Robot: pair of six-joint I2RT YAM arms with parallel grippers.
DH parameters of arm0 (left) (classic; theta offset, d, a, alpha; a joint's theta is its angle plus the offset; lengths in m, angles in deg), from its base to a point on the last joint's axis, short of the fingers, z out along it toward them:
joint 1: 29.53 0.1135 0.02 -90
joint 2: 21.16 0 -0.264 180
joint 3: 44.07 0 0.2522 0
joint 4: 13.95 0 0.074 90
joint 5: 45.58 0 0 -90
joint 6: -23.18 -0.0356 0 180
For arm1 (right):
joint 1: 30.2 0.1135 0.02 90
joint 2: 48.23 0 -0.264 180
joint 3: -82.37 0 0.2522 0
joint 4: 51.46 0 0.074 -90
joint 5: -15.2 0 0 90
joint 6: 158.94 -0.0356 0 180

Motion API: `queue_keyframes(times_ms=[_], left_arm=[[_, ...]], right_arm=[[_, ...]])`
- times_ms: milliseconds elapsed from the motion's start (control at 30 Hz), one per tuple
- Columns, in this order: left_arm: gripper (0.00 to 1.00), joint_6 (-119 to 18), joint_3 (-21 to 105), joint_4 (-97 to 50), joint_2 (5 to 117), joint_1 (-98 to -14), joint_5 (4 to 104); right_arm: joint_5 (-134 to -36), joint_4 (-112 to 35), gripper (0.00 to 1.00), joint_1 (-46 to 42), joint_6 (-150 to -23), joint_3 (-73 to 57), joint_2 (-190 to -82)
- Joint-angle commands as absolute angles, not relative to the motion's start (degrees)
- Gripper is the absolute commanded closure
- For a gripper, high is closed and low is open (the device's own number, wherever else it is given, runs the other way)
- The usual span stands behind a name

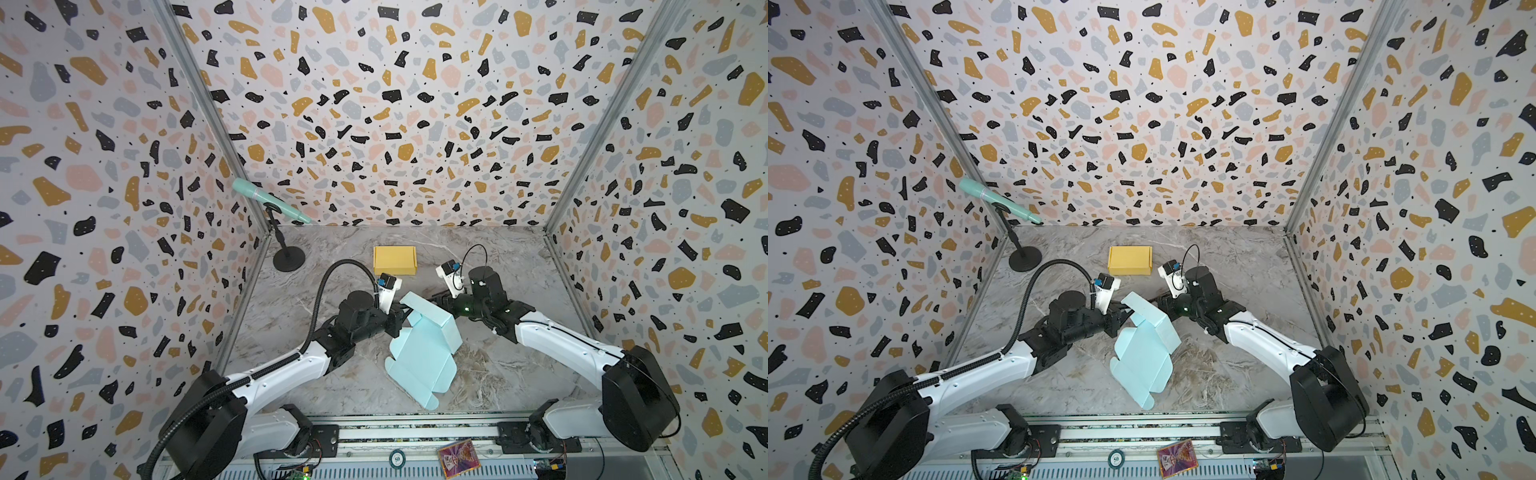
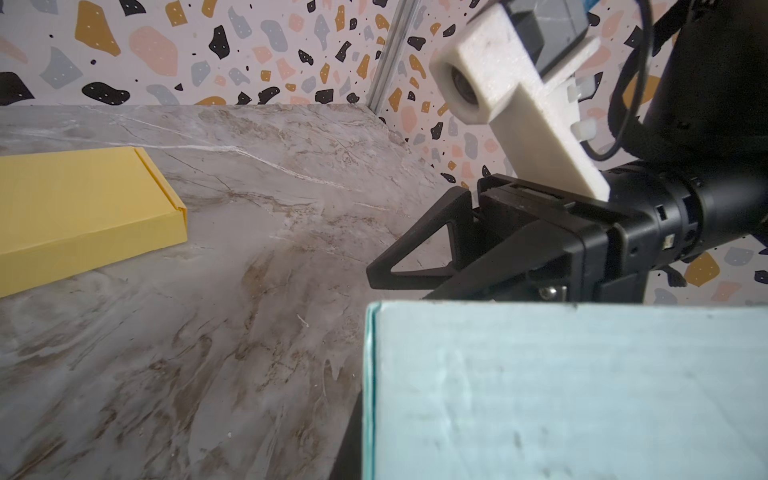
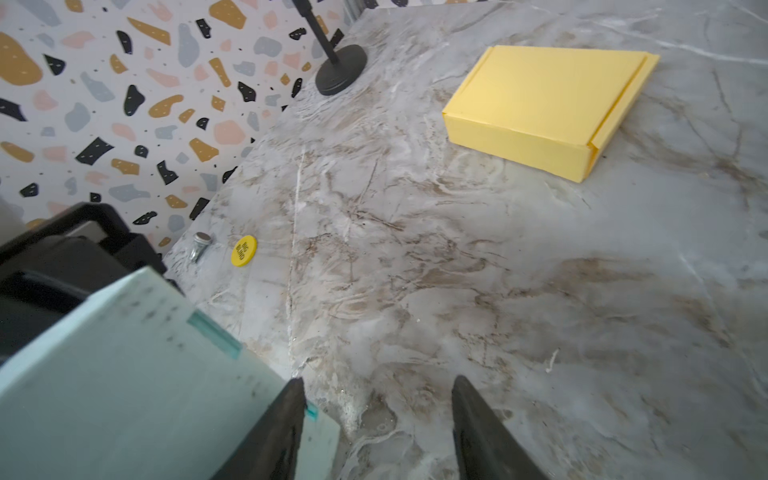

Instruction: Fold the paper box

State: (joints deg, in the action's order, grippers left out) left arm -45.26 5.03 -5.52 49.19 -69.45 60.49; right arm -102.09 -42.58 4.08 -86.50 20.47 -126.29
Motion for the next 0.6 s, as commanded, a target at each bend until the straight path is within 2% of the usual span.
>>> queue_keyframes(times_ms=[0, 200, 300, 433, 567], left_arm=[[0.92, -46.0, 4.7, -0.1, 49.7, -69.9, 60.6], [0.92, -46.8, 4.1, -0.6, 49.6, -69.9, 59.5], [0.92, -47.4, 3.7, -1.6, 49.5, -69.9, 58.6], [0.92, -49.7, 2.9, -4.2, 49.9, -70.0, 55.7], [0.92, -53.2, 2.2, -6.9, 50.8, -70.8, 52.0]], right_arm=[[-108.2, -44.1, 0.43, 6.6, -83.6, 19.5, -126.9], [-107.5, -43.2, 0.44, 7.4, -83.1, 18.8, -128.4], [-105.9, -43.8, 0.43, 4.8, -85.5, 20.5, -126.9], [-100.7, -39.6, 0.34, -0.6, -85.2, 22.2, -122.2], [-94.3, -30.0, 0.25, -1.0, -78.7, 17.5, -118.1]])
